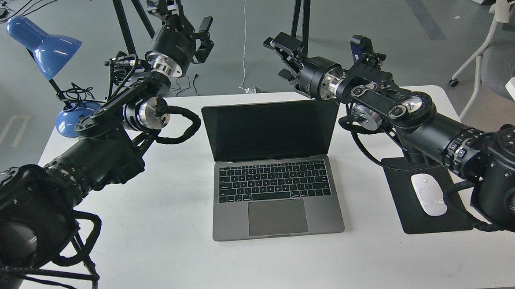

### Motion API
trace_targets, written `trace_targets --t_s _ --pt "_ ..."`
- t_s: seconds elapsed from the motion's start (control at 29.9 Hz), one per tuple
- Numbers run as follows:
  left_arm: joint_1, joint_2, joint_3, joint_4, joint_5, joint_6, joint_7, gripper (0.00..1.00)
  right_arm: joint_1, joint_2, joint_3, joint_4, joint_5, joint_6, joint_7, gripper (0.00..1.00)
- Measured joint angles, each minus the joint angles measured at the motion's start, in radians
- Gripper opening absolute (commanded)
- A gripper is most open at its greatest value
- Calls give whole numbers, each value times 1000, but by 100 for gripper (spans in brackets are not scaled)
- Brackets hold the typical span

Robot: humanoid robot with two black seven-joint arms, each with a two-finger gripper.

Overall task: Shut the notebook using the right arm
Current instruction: 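Push the laptop screen down toward the keyboard with the right gripper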

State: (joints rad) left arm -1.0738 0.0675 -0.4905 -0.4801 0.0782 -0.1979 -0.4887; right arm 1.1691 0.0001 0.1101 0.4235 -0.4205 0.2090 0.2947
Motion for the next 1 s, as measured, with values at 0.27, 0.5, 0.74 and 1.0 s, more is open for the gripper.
trace_targets --t_s 0.27,0.5,0.74,1.0 --pt "0 0 -2 0 0 0 0 100 -21 0 -7 48 0 17 -1 100" --pt "0 0 -2 0 0 1 0 100 -30 -5 -19 216 0 22 -6 100" --pt "0 0 -3 0 0 2 0 100 -74 -117 -34 408 -12 26 -13 100" --pt "0 0 -4 0 0 2 0 100 -130 -246 -130 552 -13 26 -13 100"
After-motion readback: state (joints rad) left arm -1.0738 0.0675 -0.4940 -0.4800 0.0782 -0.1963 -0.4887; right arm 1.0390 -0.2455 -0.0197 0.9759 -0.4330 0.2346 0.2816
